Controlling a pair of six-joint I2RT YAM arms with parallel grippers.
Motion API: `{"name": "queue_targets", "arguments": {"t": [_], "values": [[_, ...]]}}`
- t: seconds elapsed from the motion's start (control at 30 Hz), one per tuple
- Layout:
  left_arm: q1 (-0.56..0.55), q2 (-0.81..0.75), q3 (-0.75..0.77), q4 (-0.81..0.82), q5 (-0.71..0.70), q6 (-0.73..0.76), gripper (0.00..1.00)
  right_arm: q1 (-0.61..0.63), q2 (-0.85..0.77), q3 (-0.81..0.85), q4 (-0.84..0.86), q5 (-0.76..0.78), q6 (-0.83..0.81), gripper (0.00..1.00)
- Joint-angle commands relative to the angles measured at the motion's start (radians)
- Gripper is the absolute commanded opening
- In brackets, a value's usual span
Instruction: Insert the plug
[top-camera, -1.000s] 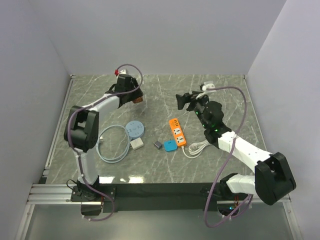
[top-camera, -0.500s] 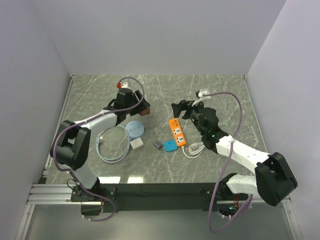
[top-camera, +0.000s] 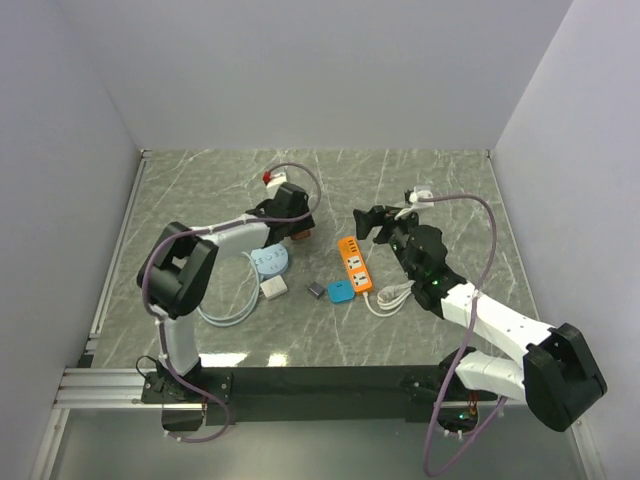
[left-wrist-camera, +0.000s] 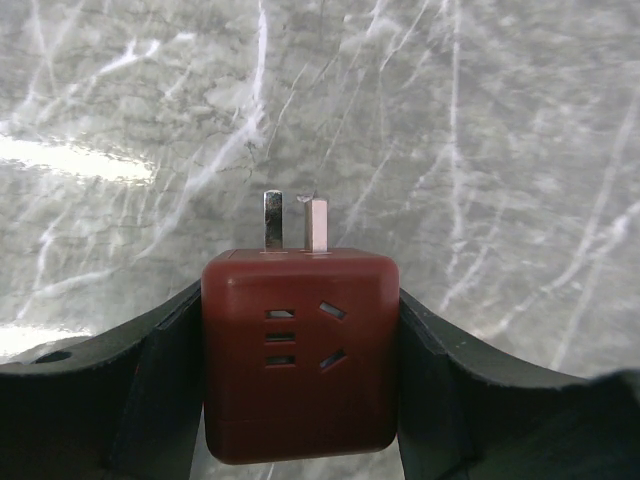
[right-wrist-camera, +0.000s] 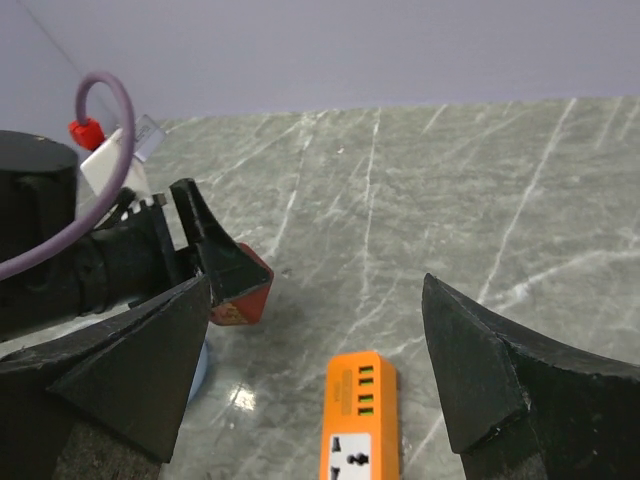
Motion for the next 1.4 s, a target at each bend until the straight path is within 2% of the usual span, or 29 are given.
{"name": "queue_targets", "arguments": {"t": [0.0, 0.2, 0.33, 0.37, 0.4, 0.43, 0.47, 0.53, 0.67, 0.77, 0.87, 1.03, 1.17, 1.37], "values": [[-0.028, 0.041, 0.094, -0.05, -0.102, 0.0, 0.0, 0.006, -0.059, -0.03, 0.038, 0.046, -0.008, 0.92], [-0.035, 0.103, 0.151, -0.061, -0.072, 0.014, 0.01, 0.006, -0.085, -0.047, 0.045, 0.066, -0.02, 0.96], [-0.039, 0.089, 0.125, -0.023, -0.012, 0.041, 0.11, 0.006, -0.066, -0.04, 0.038, 0.064, -0.013, 0.97], [-0.039, 0.086, 0.123, -0.017, -0.001, 0.047, 0.19, 0.005, -0.06, -0.037, 0.035, 0.066, -0.01, 0.97], [-0.04, 0.083, 0.117, -0.015, 0.008, 0.052, 0.43, 0.005, -0.051, -0.032, 0.03, 0.063, -0.008, 0.98], [-0.04, 0.075, 0.114, -0.014, 0.009, 0.053, 0.53, 0.006, -0.046, -0.029, 0.029, 0.063, -0.002, 0.98], [-0.04, 0.074, 0.109, -0.012, 0.011, 0.053, 0.69, 0.006, -0.039, -0.026, 0.026, 0.06, 0.003, 0.98], [-0.04, 0.066, 0.102, -0.017, 0.013, 0.057, 0.82, 0.006, -0.031, -0.024, 0.027, 0.049, 0.01, 0.98], [-0.039, 0.054, 0.085, -0.014, 0.032, 0.061, 0.99, 0.005, -0.004, -0.034, 0.05, 0.028, 0.021, 0.98], [-0.039, 0.023, 0.059, -0.014, 0.051, 0.066, 0.99, 0.009, 0.018, -0.031, 0.058, 0.011, 0.026, 0.98], [-0.032, -0.07, 0.016, 0.002, 0.011, 0.087, 0.99, 0.032, 0.053, -0.026, 0.081, 0.009, 0.017, 0.98], [0.082, -0.248, -0.133, 0.048, 0.072, 0.09, 0.99, 0.077, 0.139, -0.021, 0.16, 0.028, 0.01, 0.98], [0.158, -0.317, -0.196, 0.083, 0.037, 0.119, 0.99, 0.136, 0.278, 0.061, 0.154, 0.04, -0.009, 0.98], [0.239, -0.345, -0.243, 0.172, 0.104, 0.147, 0.99, 0.192, 0.446, 0.214, 0.092, 0.101, -0.003, 0.97]]}}
